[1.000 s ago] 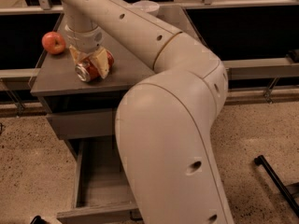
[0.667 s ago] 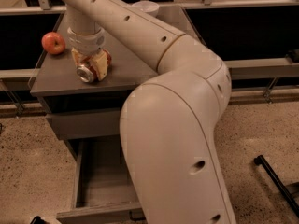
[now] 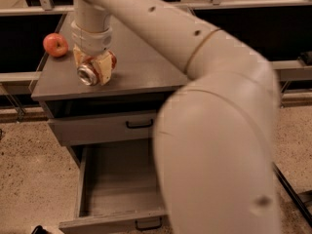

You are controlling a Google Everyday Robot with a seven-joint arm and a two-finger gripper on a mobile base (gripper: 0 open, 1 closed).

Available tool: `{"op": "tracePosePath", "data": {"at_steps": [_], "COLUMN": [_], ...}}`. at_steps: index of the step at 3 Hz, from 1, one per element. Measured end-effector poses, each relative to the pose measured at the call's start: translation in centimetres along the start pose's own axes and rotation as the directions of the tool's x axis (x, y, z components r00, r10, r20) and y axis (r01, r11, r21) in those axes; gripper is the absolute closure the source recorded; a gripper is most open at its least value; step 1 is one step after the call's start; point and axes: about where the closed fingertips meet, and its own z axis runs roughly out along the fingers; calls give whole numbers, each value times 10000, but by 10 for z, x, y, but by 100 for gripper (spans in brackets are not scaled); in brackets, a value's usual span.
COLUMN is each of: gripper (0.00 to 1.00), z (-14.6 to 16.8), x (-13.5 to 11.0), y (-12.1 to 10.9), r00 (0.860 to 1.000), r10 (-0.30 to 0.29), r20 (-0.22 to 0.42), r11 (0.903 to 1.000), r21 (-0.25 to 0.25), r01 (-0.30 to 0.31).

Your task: Place coke can into middle drawer

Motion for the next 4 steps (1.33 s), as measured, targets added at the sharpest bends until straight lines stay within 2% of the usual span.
{"op": "tracePosePath", "data": {"at_steps": [1, 2, 3, 4], "gripper": [100, 100, 100, 100], "z": [-67, -76, -63, -12], "x": [-63, -110, -96, -97], "y": [16, 24, 29, 40], "r00": [9946, 9744, 9680, 9421], "r10": [-949, -2068, -2306, -2731], "r20": [430, 882, 987, 1945], "r11": [9725, 9320, 9144, 8872], "r21": [2175, 3209, 3621, 4296], "r01": [834, 1687, 1809, 1685]}}
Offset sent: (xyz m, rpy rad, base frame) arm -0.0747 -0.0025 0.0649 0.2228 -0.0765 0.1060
